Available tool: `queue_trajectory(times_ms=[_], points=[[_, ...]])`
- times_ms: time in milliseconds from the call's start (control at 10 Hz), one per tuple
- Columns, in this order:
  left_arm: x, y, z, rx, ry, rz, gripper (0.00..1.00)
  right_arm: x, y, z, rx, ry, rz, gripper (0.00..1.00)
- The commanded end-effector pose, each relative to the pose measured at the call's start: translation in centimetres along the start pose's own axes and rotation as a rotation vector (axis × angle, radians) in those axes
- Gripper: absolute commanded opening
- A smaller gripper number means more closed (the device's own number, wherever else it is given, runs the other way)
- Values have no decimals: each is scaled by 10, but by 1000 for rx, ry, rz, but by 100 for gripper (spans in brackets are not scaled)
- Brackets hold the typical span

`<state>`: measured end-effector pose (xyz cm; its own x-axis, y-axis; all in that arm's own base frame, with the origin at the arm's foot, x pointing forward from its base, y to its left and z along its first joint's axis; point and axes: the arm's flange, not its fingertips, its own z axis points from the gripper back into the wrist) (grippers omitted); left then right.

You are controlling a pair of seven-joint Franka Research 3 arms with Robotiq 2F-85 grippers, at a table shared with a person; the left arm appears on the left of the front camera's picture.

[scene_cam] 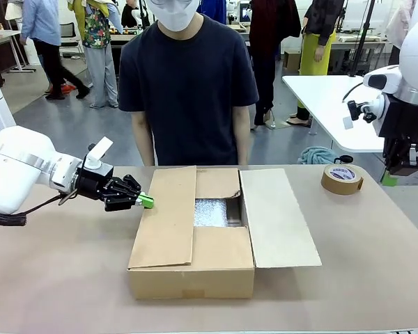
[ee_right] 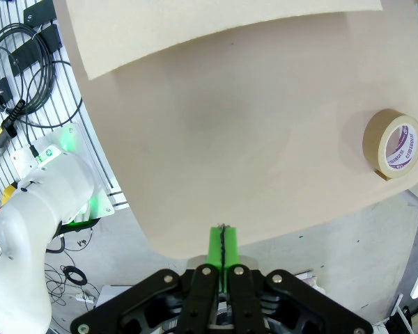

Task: Wrap the clocks to prevent damage.
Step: Push the left (or right) flap of the Package Box to close it.

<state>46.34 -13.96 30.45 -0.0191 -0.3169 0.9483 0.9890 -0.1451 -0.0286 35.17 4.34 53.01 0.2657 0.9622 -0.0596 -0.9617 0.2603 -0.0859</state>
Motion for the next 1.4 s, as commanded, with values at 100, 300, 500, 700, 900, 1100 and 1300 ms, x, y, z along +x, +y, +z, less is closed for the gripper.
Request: queue_trajectory(times_ms=[100,300,500,700,900,1100,1300], points=[[-3,0,-3,9,-2,8,0,0,1,-5,2,-30,4,1],[-3,0,-3,9,-2,8,0,-6,-6,-4,-4,-64,97,1],[-3,0,-3,9,-2,8,0,-24,-34,-29,-2,-230,316,1],[-3,0,-3,9,-2,8,0,-41,-65,-69,34,-440,347,1],[-3,0,-3,9,-2,8,0,-44,-90,-110,52,-539,262,1],[-3,0,-3,9,-2,8,0,-42,-96,-134,102,-548,142,1],[-3,0,-3,9,-2,8,0,-53,-79,-118,42,-518,239,1]])
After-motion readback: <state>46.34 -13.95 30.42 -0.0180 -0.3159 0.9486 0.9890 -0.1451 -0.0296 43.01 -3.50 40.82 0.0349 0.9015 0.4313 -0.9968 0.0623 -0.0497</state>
